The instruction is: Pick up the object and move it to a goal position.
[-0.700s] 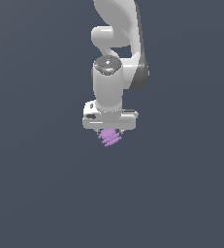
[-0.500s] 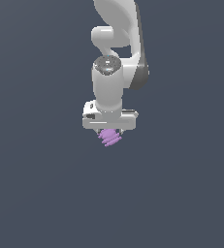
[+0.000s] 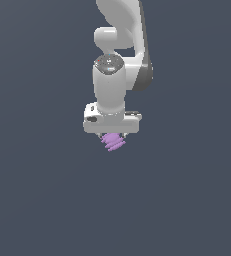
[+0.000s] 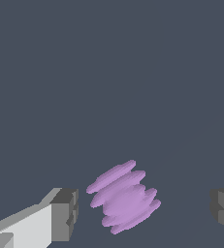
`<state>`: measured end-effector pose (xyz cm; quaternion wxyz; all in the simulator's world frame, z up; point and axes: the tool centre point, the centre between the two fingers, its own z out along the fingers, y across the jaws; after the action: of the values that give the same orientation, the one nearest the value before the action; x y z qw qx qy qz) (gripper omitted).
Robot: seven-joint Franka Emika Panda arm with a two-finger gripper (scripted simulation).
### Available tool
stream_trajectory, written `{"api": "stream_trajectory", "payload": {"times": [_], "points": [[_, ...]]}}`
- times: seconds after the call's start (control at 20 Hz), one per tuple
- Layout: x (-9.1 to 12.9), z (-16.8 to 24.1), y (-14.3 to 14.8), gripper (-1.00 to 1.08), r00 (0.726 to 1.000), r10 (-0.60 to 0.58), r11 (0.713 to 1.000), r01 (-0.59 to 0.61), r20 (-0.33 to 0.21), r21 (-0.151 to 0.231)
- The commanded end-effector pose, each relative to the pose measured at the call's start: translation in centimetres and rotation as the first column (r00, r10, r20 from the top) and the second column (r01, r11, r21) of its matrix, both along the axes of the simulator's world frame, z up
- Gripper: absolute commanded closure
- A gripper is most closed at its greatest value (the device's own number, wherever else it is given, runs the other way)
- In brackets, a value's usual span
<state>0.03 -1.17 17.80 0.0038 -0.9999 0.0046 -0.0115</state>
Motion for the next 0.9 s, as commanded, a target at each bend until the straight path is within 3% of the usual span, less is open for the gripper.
{"api": "stream_trajectory", "payload": {"times": [0.0,0.4,0.85], "points": [[0.0,0.0,0.0,-0.92,1.000,0.002,1.000,-0.002,0.000,0.000],[-0.3,-0.6,0.1,-0.92,0.999,-0.041,0.999,0.041,-0.002,0.003],[-1.4,-2.5,0.3,-0.92,0.982,-0.186,0.982,0.186,-0.009,0.010]]}}
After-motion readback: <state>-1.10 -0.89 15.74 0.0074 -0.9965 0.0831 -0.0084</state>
